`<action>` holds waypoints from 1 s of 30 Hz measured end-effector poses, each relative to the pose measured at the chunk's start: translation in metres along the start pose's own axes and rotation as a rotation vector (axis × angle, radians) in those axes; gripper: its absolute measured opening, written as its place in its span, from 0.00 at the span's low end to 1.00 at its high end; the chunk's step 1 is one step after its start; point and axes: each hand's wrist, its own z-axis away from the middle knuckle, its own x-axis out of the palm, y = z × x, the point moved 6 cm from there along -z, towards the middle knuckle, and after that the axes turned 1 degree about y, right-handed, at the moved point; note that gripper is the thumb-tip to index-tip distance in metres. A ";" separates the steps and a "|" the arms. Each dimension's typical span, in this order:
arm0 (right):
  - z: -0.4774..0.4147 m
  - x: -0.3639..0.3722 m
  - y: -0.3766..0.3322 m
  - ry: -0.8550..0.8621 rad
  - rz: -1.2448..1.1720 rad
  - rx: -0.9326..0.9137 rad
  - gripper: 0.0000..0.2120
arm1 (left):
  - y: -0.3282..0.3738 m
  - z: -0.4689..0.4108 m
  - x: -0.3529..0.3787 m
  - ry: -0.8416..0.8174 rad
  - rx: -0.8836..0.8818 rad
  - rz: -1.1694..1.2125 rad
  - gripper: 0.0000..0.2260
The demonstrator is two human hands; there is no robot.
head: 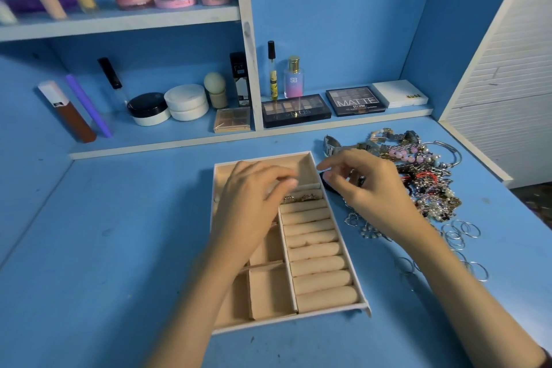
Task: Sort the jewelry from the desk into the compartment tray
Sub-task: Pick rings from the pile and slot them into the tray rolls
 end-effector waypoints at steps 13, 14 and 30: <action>0.002 0.017 0.006 -0.124 0.096 -0.103 0.04 | -0.012 0.012 -0.002 0.025 -0.080 0.039 0.05; 0.002 0.018 0.006 -0.120 0.097 -0.107 0.04 | -0.012 0.012 -0.002 0.021 -0.087 0.047 0.05; 0.004 0.017 0.007 -0.092 0.113 -0.139 0.04 | -0.011 0.011 0.000 -0.019 -0.081 0.042 0.05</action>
